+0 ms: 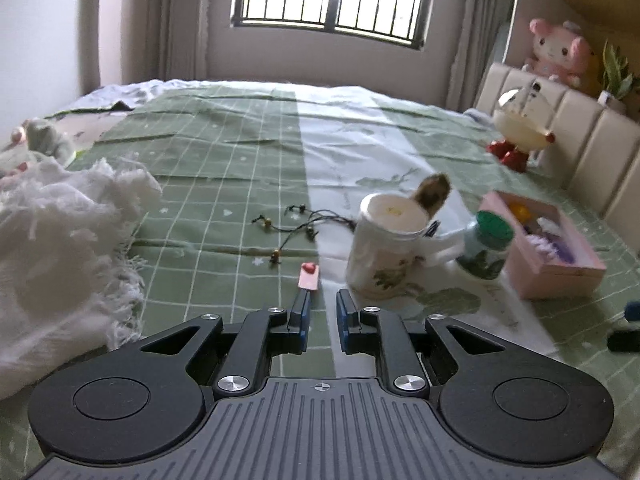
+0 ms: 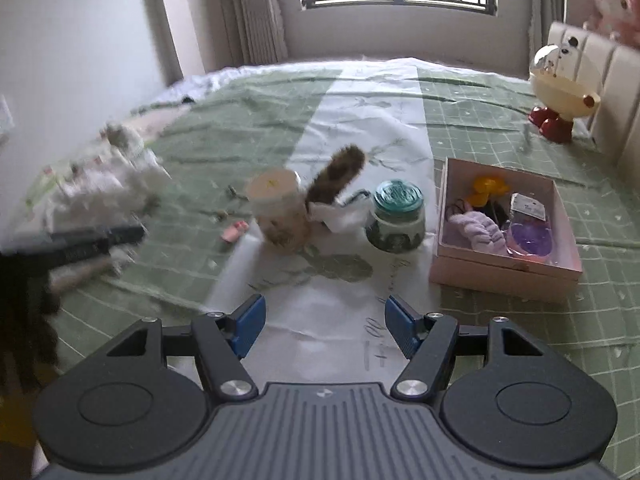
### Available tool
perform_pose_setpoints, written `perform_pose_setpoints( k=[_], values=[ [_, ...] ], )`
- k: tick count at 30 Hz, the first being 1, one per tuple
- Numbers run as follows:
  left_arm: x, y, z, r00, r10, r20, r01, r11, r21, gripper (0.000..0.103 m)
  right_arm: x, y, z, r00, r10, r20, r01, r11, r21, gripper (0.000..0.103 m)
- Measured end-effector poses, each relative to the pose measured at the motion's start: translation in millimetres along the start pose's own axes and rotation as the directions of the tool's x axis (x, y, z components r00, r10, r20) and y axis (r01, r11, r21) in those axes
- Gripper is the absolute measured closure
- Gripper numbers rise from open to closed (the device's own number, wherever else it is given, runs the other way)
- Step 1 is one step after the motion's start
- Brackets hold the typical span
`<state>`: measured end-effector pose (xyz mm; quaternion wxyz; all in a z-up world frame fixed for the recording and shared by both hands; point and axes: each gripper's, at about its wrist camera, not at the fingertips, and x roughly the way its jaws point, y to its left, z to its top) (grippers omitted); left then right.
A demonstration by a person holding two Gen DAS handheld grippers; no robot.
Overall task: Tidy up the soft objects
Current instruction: 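Grasp the brown fur tail keychain with the right tool while the left tool holds the heart tag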
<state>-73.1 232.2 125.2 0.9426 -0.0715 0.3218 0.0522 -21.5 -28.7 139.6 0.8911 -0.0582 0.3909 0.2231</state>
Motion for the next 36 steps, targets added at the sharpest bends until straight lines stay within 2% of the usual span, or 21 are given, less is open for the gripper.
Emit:
perform_pose_setpoints(
  k=[7, 11, 14, 16, 17, 20, 22, 27, 28, 31, 33, 36],
  values=[
    [81, -8, 11, 0.999, 0.044, 0.003, -0.044, 0.988, 0.148, 0.085, 55, 1, -31, 0.999, -0.017, -0.044, 0.015, 0.998, -0.062, 0.037],
    [129, 1, 21, 0.998, 0.053, -0.034, -0.047, 0.989, 0.140, 0.085, 83, 4, -35, 0.999, -0.007, -0.049, 0.001, 0.994, -0.107, 0.037],
    [165, 14, 20, 0.992, 0.004, -0.128, 0.006, 0.997, 0.075, 0.084, 97, 4, -22, 0.997, 0.057, -0.047, -0.063, 0.987, -0.145, 0.037],
    [181, 18, 16, 0.984, -0.056, -0.170, 0.068, 0.995, 0.068, 0.077, 107, 3, -10, 0.993, 0.105, -0.053, -0.112, 0.980, -0.163, 0.037],
    [184, 19, 14, 0.979, -0.081, -0.184, 0.097, 0.992, 0.077, 0.072, 113, 2, -6, 0.991, 0.121, -0.058, -0.130, 0.976, -0.175, 0.037],
    [184, 13, 12, 0.978, -0.093, -0.189, 0.127, 0.976, 0.177, 0.072, 134, 3, 7, 0.985, 0.151, -0.082, -0.166, 0.964, -0.210, 0.037],
    [187, 15, 15, 0.973, -0.099, -0.208, 0.134, 0.978, 0.163, 0.072, 144, 3, 17, 0.981, 0.166, -0.102, -0.186, 0.958, -0.220, 0.037],
    [195, 6, 23, 0.968, -0.059, -0.245, 0.097, 0.985, 0.144, 0.074, 146, -12, 65, 0.975, 0.182, -0.124, -0.203, 0.962, -0.183, 0.037],
    [195, 3, 23, 0.966, -0.054, -0.252, 0.091, 0.987, 0.134, 0.077, 144, -17, 82, 0.975, 0.183, -0.126, -0.202, 0.966, -0.160, 0.037],
    [193, -2, 23, 0.960, -0.065, -0.271, 0.098, 0.989, 0.108, 0.079, 144, -28, 133, 0.982, 0.159, -0.102, -0.170, 0.980, -0.103, 0.037],
    [190, 0, 21, 0.958, -0.083, -0.275, 0.113, 0.989, 0.095, 0.079, 159, -34, 165, 0.988, 0.128, -0.084, -0.132, 0.990, -0.050, 0.037],
    [190, 7, 20, 0.956, -0.108, -0.275, 0.133, 0.988, 0.076, 0.079, 200, -37, 201, 0.986, 0.120, -0.118, -0.114, 0.992, 0.051, 0.037]
  ],
)
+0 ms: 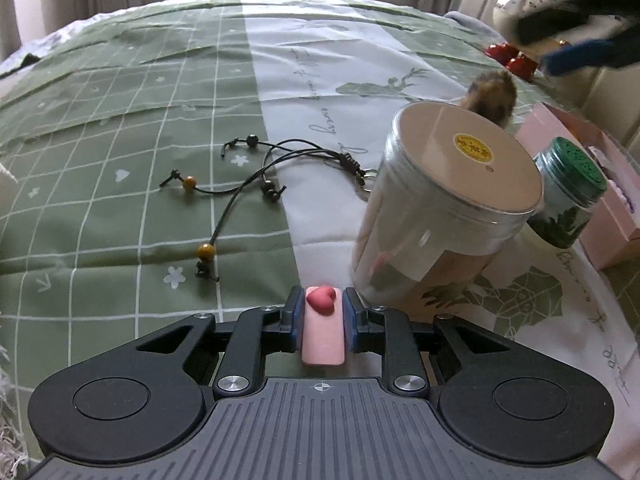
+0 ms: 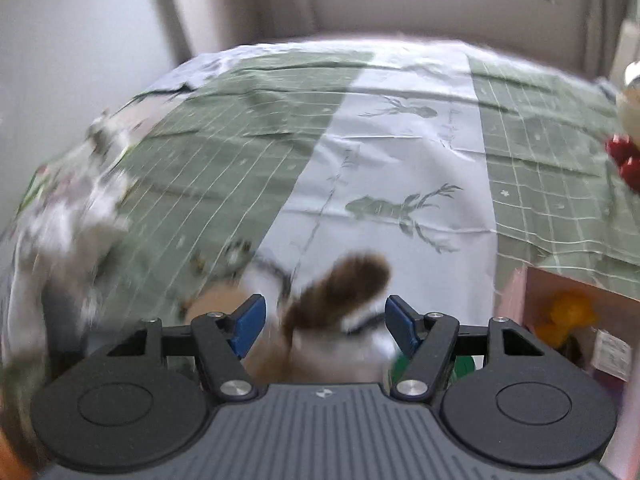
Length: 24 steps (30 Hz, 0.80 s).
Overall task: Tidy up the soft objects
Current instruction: 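Grasp the brown fur tail keychain with the right tool while the left tool holds the heart tag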
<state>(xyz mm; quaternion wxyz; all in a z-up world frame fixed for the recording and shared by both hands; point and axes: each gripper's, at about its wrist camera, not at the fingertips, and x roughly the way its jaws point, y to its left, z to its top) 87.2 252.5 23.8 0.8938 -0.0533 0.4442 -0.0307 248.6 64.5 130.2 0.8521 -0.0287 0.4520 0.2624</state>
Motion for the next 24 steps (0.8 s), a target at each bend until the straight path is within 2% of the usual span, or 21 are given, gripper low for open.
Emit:
perform_pose_setpoints(
  k=[2, 3, 5, 7, 8, 9, 11, 15, 18, 20, 21, 22, 24],
  values=[
    [-3, 6, -2, 1.000, -0.004, 0.001, 0.004, 1.000, -0.023, 0.079, 30, 1, 16, 0.999, -0.006, -0.044, 0.007, 1.000, 0.031, 0.037],
    [-6, 10, -5, 1.000, -0.004, 0.002, 0.004, 0.999, -0.034, 0.079, 45, 1, 21, 0.996, -0.039, -0.075, 0.042, 0.998, 0.042, 0.037],
    [-10, 17, -9, 1.000, -0.009, 0.008, 0.009, 0.998, -0.056, 0.079, 70, 2, 23, 0.985, -0.104, -0.135, 0.113, 0.992, 0.061, 0.037],
    [-13, 23, -15, 1.000, -0.017, 0.017, 0.019, 0.996, -0.086, 0.079, 86, -2, 17, 0.980, -0.105, -0.171, 0.125, 0.986, 0.111, 0.037],
    [-14, 25, -16, 1.000, -0.019, 0.020, 0.021, 0.995, -0.097, 0.079, 91, -3, 15, 0.981, -0.084, -0.177, 0.109, 0.985, 0.136, 0.045],
    [-16, 26, -17, 1.000, -0.017, 0.021, 0.019, 0.994, -0.108, 0.079, 95, -4, 12, 0.981, -0.057, -0.188, 0.086, 0.985, 0.152, 0.071],
    [-19, 26, -16, 1.000, -0.014, 0.016, 0.016, 0.991, -0.132, 0.080, 99, -2, 11, 0.976, -0.030, -0.215, 0.064, 0.986, 0.153, 0.103],
    [-34, 31, -8, 1.000, -0.015, 0.018, 0.018, 0.983, -0.182, 0.080, 64, 8, 27, 0.993, -0.019, -0.115, 0.032, 0.993, 0.110, 0.103],
    [-55, 34, 3, 1.000, 0.004, 0.021, 0.001, 0.974, -0.226, 0.080, 23, 10, 48, 0.999, 0.005, -0.051, -0.001, 0.996, 0.084, 0.103],
    [-70, 35, 11, 0.999, 0.020, 0.032, -0.012, 0.971, -0.238, 0.080, 12, 4, 58, 0.996, 0.009, -0.086, -0.001, 0.995, 0.098, 0.101],
    [-76, 34, 14, 0.999, 0.030, 0.039, -0.020, 0.972, -0.236, 0.080, 14, -2, 61, 0.992, 0.009, -0.129, 0.006, 0.993, 0.115, 0.095],
    [-80, 35, 17, 0.998, 0.036, 0.043, -0.025, 0.972, -0.235, 0.080, 18, -8, 60, 0.986, 0.009, -0.169, 0.016, 0.990, 0.143, 0.087],
    [-84, 36, 20, 0.998, 0.042, 0.045, -0.030, 0.972, -0.233, 0.080, 31, -22, 53, 0.969, 0.045, -0.242, 0.014, 0.971, 0.238, 0.037]
  ],
)
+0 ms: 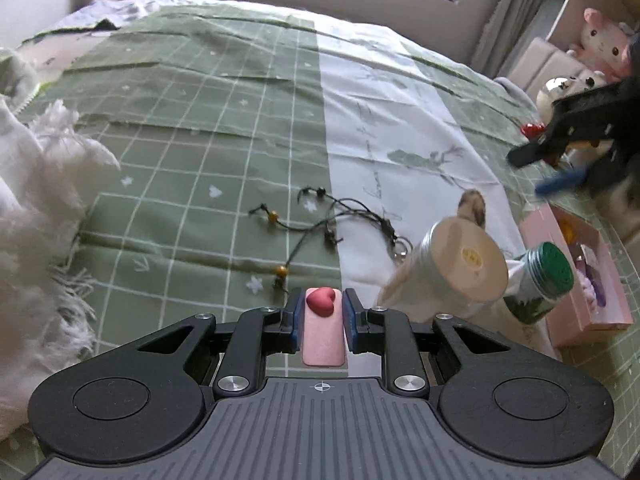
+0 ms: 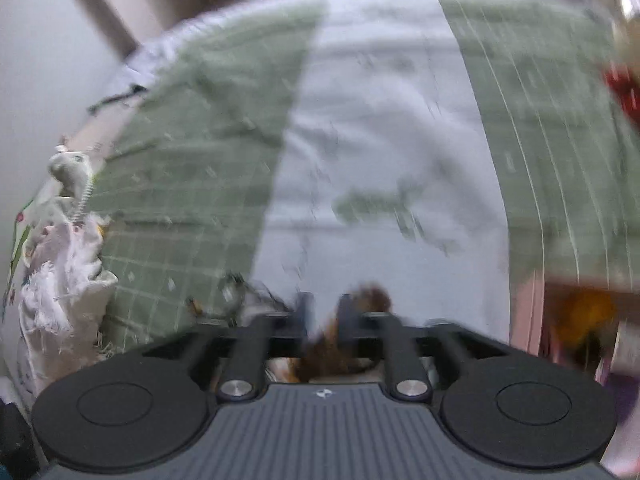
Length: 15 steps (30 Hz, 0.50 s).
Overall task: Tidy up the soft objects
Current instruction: 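Grasp the brown fur tail keychain with the right tool while the left tool holds the heart tag, then carry the heart keychain into the pink box while the right tool drops the fur tail in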
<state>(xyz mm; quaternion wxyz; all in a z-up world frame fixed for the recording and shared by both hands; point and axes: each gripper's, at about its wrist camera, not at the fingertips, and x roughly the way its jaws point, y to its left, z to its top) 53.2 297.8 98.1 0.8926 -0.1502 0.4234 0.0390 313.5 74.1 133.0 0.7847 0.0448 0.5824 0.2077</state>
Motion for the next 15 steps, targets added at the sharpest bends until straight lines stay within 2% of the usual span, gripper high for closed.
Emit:
perform_pose_setpoints(
  k=[2, 4, 8, 10, 11, 12, 13, 15],
  values=[
    [3, 1, -1, 1.000, 0.002, -0.005, -0.002, 1.000, 0.010, 0.080, 19, -12, -4, 0.998, 0.030, -0.049, -0.025, 0.995, 0.093, 0.034],
    [8, 4, -9, 1.000, -0.002, -0.013, 0.002, 1.000, 0.012, 0.080, 37, -13, -9, 0.997, 0.028, -0.069, -0.020, 0.992, 0.124, 0.034],
    [22, 14, -31, 0.999, -0.021, -0.050, 0.019, 1.000, -0.024, 0.080, 82, -4, -15, 0.993, -0.042, -0.114, 0.056, 0.991, 0.124, 0.034],
    [27, 20, -39, 0.997, -0.022, -0.068, 0.019, 0.999, -0.034, 0.080, 102, -2, -19, 0.988, -0.074, -0.139, 0.093, 0.986, 0.136, 0.040],
    [28, 23, -42, 0.997, -0.020, -0.072, 0.017, 0.999, -0.037, 0.080, 110, -2, -21, 0.986, -0.089, -0.140, 0.108, 0.984, 0.138, 0.056],
    [28, 26, -42, 0.997, -0.018, -0.072, 0.016, 0.999, -0.038, 0.080, 114, -3, -23, 0.986, -0.092, -0.138, 0.111, 0.984, 0.137, 0.078],
    [26, 29, -40, 0.997, -0.017, -0.069, 0.014, 0.999, -0.035, 0.080, 113, -2, -25, 0.987, -0.092, -0.129, 0.109, 0.984, 0.137, 0.085],
    [20, 32, -33, 0.998, -0.006, -0.064, 0.004, 1.000, -0.023, 0.080, 95, 5, -26, 0.995, -0.071, -0.069, 0.078, 0.991, 0.105, 0.091]
  ],
)
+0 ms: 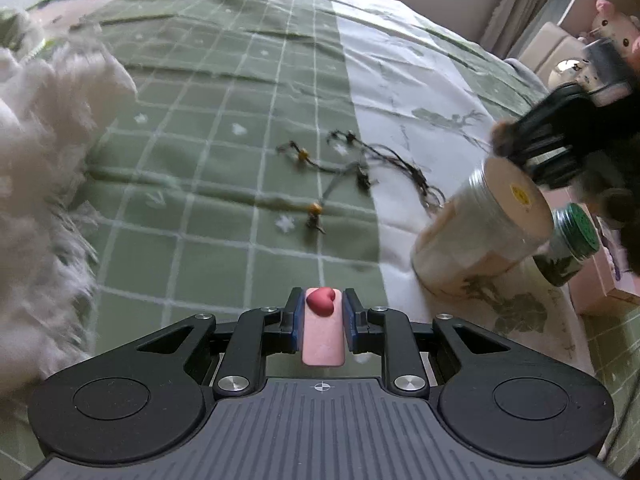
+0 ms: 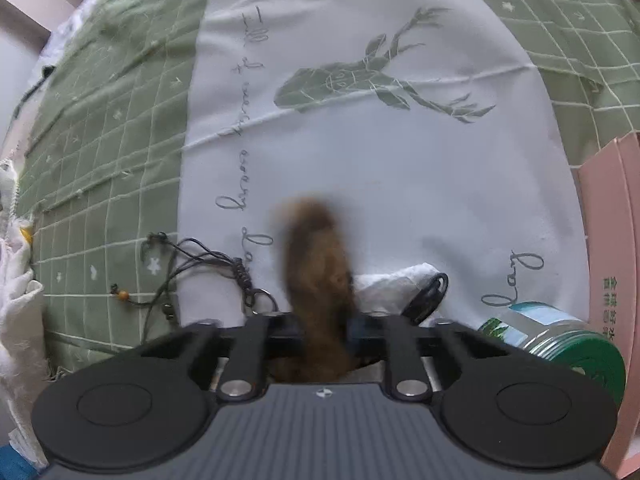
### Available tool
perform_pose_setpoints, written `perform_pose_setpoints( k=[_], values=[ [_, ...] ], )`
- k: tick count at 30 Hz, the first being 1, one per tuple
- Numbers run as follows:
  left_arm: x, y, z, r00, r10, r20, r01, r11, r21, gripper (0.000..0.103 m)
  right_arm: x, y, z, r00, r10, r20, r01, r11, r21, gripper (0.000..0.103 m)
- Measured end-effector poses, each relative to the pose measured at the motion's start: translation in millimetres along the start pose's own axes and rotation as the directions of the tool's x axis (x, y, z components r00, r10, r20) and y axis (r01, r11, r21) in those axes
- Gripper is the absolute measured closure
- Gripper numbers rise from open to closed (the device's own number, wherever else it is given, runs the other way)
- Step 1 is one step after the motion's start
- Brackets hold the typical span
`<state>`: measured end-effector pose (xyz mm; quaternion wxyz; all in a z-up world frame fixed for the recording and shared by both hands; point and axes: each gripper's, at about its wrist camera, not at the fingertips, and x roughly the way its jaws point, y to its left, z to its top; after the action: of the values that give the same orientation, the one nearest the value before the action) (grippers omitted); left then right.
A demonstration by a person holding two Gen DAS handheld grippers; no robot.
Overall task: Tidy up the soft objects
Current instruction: 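Carry the heart keychain into the pink box while the right tool drops the fur tail in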
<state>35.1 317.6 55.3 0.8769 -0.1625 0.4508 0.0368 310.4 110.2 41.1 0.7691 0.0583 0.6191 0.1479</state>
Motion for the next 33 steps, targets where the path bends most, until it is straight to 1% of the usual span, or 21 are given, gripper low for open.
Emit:
perform_pose_setpoints(
  k=[2, 4, 5, 7, 9, 10, 12, 13, 15, 17, 18, 20, 22, 24, 26, 28, 30, 32, 33],
  values=[
    [-12, 3, 14, 1.000, 0.017, 0.018, -0.017, 1.000, 0.013, 0.080, -30, 10, 0, 0.998, 0.012, 0.056, -0.010, 0.999, -0.048, 0.091],
    [-31, 2, 33, 0.997, 0.047, 0.062, -0.049, 0.998, 0.034, 0.080, -77, 22, 3, 0.989, 0.093, 0.116, -0.081, 0.991, -0.106, 0.092],
    [-41, 1, 44, 0.994, 0.062, 0.087, -0.066, 0.997, 0.040, 0.080, -103, 28, 5, 0.981, 0.122, 0.152, -0.101, 0.985, -0.140, 0.092],
    [-64, -5, 68, 0.986, 0.090, 0.138, -0.098, 0.994, 0.052, 0.080, -150, 34, 9, 0.961, 0.178, 0.210, -0.138, 0.972, -0.192, 0.092],
    [-87, -19, 92, 0.976, 0.108, 0.187, -0.125, 0.989, 0.078, 0.080, -201, 35, 16, 0.939, 0.227, 0.259, -0.172, 0.960, -0.220, 0.092],
    [-97, -28, 104, 0.972, 0.109, 0.209, -0.131, 0.987, 0.097, 0.080, -223, 33, 18, 0.928, 0.243, 0.282, -0.181, 0.957, -0.228, 0.092],
    [-115, -51, 124, 0.963, 0.096, 0.251, -0.135, 0.981, 0.141, 0.080, -271, 25, 23, 0.900, 0.273, 0.339, -0.198, 0.950, -0.240, 0.092],
    [-121, -64, 133, 0.960, 0.083, 0.268, -0.129, 0.979, 0.159, 0.080, -299, 18, 23, 0.882, 0.282, 0.378, -0.197, 0.949, -0.248, 0.092],
    [-131, -92, 150, 0.955, 0.037, 0.294, -0.094, 0.979, 0.179, 0.080, -342, 3, 22, 0.850, 0.287, 0.442, -0.183, 0.947, -0.263, 0.092],
    [-137, -124, 163, 0.951, -0.036, 0.307, -0.026, 0.981, 0.195, 0.080, -385, -17, 19, 0.819, 0.286, 0.498, -0.164, 0.947, -0.275, 0.092],
    [-137, -145, 167, 0.948, -0.087, 0.305, 0.021, 0.977, 0.213, 0.080, -405, -28, 18, 0.805, 0.279, 0.523, -0.150, 0.949, -0.276, 0.092],
    [-133, -182, 171, 0.940, -0.168, 0.296, 0.088, 0.960, 0.266, 0.080, -439, -50, 13, 0.783, 0.263, 0.563, -0.126, 0.955, -0.270, 0.092],
    [-123, -227, 173, 0.928, -0.258, 0.268, 0.166, 0.932, 0.322, 0.080, -464, -71, 8, 0.763, 0.238, 0.602, -0.099, 0.962, -0.255, 0.092],
    [-112, -264, 170, 0.913, -0.338, 0.227, 0.245, 0.901, 0.357, 0.080, -484, -93, 3, 0.746, 0.202, 0.635, -0.069, 0.971, -0.229, 0.092],
    [-97, -303, 165, 0.894, -0.408, 0.183, 0.313, 0.863, 0.396, 0.080, -496, -116, 0, 0.739, 0.167, 0.653, -0.043, 0.978, -0.202, 0.092],
    [-77, -335, 157, 0.880, -0.455, 0.134, 0.365, 0.830, 0.422, 0.080, -500, -139, -3, 0.743, 0.136, 0.655, -0.029, 0.985, -0.172, 0.092],
    [-54, -359, 145, 0.873, -0.481, 0.079, 0.407, 0.809, 0.425, 0.080, -492, -158, -4, 0.759, 0.119, 0.640, -0.040, 0.990, -0.137, 0.092],
    [-28, -373, 134, 0.873, -0.486, 0.037, 0.428, 0.801, 0.419, 0.080, -475, -183, -3, 0.788, 0.116, 0.605, -0.077, 0.993, -0.091, 0.092],
    [-11, -378, 126, 0.874, -0.486, 0.015, 0.439, 0.801, 0.407, 0.080, -463, -191, -4, 0.797, 0.116, 0.593, -0.089, 0.993, -0.075, 0.092]
  ],
)
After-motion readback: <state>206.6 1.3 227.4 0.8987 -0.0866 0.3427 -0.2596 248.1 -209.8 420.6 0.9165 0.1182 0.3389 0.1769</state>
